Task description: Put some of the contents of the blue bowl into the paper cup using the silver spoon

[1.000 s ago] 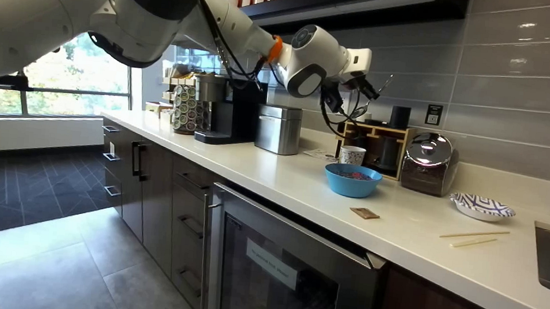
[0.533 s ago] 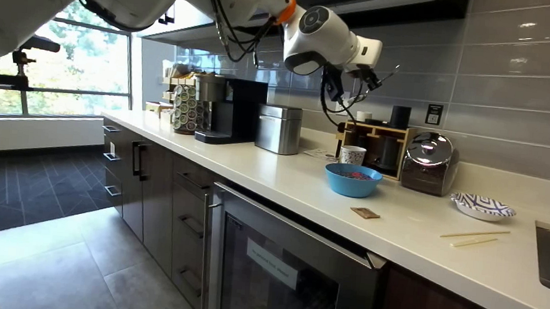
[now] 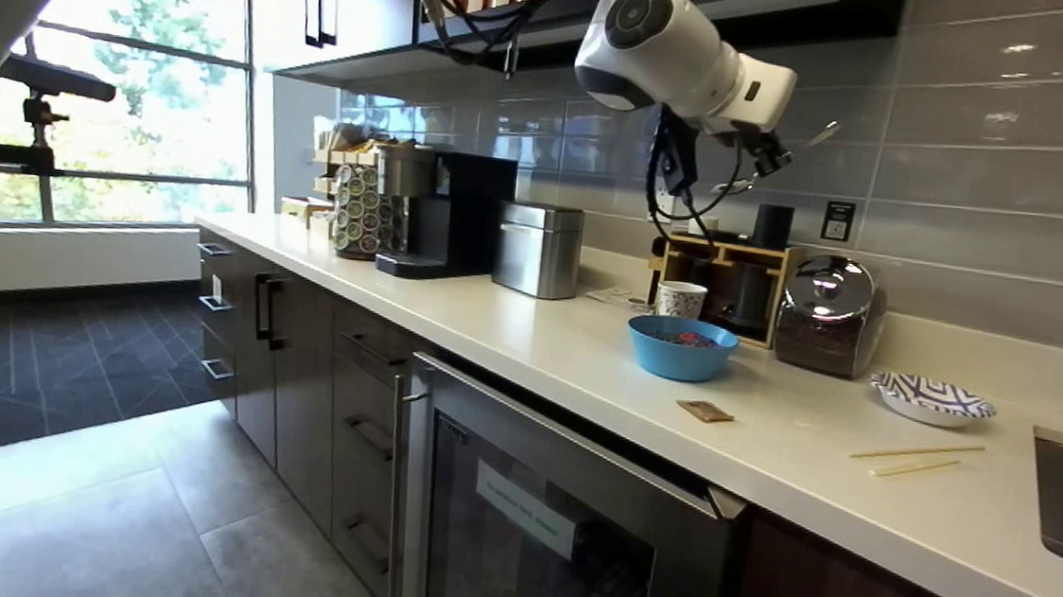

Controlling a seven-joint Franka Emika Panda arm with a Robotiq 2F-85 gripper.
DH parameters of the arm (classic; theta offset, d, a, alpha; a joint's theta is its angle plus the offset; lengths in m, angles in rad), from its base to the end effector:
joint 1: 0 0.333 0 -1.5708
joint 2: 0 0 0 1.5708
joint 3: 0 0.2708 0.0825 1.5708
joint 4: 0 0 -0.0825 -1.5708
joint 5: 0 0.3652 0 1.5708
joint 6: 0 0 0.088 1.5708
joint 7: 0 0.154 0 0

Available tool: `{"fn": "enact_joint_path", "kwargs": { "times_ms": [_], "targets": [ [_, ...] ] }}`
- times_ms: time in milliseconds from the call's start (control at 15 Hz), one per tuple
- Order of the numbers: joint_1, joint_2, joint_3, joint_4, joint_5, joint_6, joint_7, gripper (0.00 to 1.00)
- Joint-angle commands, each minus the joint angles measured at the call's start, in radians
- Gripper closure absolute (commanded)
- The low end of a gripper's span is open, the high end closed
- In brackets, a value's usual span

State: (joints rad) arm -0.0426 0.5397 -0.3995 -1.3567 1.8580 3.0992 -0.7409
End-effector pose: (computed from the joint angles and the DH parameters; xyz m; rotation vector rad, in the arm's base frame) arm 0.6457 -0.3256 0.4511 -1.8069 1.4101 -1.6681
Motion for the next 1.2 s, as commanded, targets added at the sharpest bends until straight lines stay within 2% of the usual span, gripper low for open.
{"fn": "enact_joint_path", "kwargs": {
  "times_ms": [0, 200, 400, 533, 667, 733, 800, 1133],
  "targets": [
    [0.012, -0.104, -0.015, -0.147, 0.171, -0.019, -0.151, 1.00],
    [0.045, -0.131, -0.059, -0.207, 0.308, 0.006, -0.278, 1.00],
    [0.104, -0.119, -0.158, -0.233, 0.489, -0.012, -0.455, 1.00],
    [0.161, -0.107, -0.238, -0.261, 0.604, -0.027, -0.557, 1.00],
    [0.260, -0.063, -0.386, -0.268, 0.778, -0.067, -0.697, 1.00],
    [0.172, -0.078, -0.270, -0.235, 0.656, -0.017, -0.591, 1.00],
    [0.189, -0.075, -0.293, -0.243, 0.669, -0.024, -0.611, 1.00],
    [0.181, -0.075, -0.282, -0.240, 0.658, -0.024, -0.602, 1.00]
  ]
}}
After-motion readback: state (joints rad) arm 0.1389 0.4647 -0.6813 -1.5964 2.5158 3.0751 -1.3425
